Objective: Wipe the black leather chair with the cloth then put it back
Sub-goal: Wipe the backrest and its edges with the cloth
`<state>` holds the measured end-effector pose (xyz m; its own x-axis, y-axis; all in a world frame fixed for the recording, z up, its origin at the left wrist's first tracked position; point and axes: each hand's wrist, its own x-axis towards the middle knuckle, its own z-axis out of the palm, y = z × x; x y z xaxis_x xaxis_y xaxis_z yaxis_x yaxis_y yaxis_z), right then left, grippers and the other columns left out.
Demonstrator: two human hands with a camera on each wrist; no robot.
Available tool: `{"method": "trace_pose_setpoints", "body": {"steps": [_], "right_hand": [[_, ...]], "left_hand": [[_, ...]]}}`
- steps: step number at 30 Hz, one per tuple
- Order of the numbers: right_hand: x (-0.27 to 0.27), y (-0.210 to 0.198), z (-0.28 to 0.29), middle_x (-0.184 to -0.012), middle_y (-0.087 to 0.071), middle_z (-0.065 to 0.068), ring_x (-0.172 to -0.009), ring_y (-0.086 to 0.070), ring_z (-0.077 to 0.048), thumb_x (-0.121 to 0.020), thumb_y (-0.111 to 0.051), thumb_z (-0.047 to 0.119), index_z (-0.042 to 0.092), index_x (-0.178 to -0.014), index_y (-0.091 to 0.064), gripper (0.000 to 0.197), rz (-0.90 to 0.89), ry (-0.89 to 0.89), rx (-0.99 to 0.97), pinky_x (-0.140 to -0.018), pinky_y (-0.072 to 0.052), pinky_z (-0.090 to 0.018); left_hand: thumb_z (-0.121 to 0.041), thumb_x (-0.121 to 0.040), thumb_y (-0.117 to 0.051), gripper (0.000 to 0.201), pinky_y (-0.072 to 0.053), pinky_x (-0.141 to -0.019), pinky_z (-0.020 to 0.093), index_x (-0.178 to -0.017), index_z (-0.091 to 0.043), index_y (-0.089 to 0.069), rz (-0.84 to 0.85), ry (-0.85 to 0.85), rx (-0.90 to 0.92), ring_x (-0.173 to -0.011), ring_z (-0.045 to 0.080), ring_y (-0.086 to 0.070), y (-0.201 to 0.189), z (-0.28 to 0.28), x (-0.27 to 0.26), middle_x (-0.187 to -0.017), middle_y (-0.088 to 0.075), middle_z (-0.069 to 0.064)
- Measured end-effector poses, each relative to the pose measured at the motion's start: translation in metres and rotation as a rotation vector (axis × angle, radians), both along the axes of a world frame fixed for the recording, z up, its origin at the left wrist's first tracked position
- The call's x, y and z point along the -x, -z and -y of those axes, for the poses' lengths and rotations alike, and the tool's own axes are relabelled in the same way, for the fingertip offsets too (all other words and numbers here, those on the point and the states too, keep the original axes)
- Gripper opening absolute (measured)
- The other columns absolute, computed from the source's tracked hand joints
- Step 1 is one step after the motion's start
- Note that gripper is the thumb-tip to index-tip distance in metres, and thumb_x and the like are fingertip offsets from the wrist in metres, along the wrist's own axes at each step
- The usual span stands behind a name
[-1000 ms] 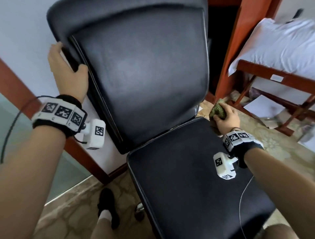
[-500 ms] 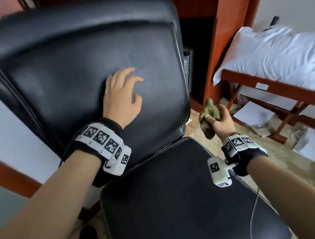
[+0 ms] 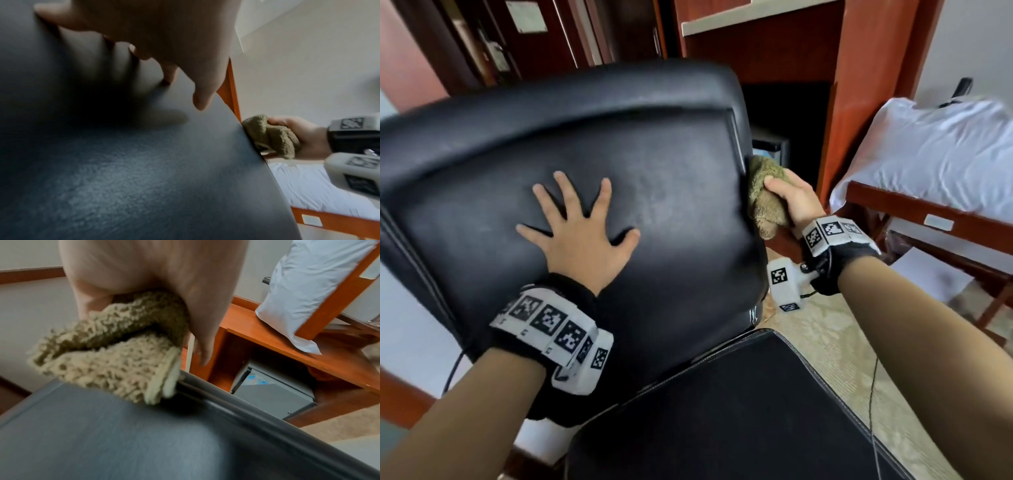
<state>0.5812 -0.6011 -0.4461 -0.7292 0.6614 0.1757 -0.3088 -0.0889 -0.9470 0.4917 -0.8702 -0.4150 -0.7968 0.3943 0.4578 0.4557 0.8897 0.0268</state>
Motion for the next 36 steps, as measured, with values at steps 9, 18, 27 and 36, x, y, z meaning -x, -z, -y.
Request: {"method": "trace_pose_setpoints", "body": {"steps": [9, 18, 27, 36], "right_hand": [[0.049, -0.014, -0.028, -0.117, -0.050, -0.004, -0.105, -0.052, -0.011, -0.084, -0.066, 0.010, 0.017, -0.134, -0.034, 0.060, 0.076, 0.030, -0.304, -0.099, -0.041, -0.027], [0.062, -0.006, -0.039, -0.124, -0.054, 0.003, -0.107, -0.055, -0.005, -0.073, -0.076, 0.012, 0.025, -0.141, -0.030, 0.082, 0.094, -0.090, -0.322, -0.092, -0.044, -0.022], [0.002, -0.002, -0.046, -0.098, -0.050, 0.013, -0.072, -0.052, 0.022, -0.077, -0.069, -0.004, 0.010, -0.137, -0.031, 0.072, -0.032, 0.185, -0.258, -0.069, -0.038, 0.000], [-0.103, 0.003, -0.056, -0.118, -0.054, 0.005, -0.109, -0.053, -0.010, -0.052, -0.081, 0.042, 0.020, -0.139, -0.033, 0.101, 0.063, 0.494, -0.235, -0.102, -0.040, -0.023]], "left_hand": [[-0.067, -0.079, -0.046, 0.086, -0.015, -0.102, 0.069, -0.149, -0.037, -0.005, -0.032, -0.021, 0.096, -0.140, 0.041, 0.013, 0.002, -0.003, 0.007, -0.155, 0.015, 0.015], [-0.074, -0.072, -0.044, 0.095, -0.011, -0.102, 0.071, -0.149, -0.036, -0.004, -0.047, -0.060, 0.109, -0.139, 0.042, 0.017, 0.013, -0.009, 0.018, -0.154, 0.018, 0.016], [-0.070, -0.076, -0.047, 0.092, -0.009, -0.104, 0.069, -0.148, -0.039, 0.001, 0.044, 0.097, 0.162, -0.139, 0.040, 0.020, 0.000, -0.045, 0.009, -0.153, 0.024, 0.013], [-0.059, -0.084, -0.049, 0.081, -0.037, -0.098, 0.050, -0.146, -0.046, 0.002, 0.130, 0.269, 0.189, -0.143, 0.028, 0.014, -0.014, -0.106, -0.035, -0.154, 0.025, 0.002]]}}
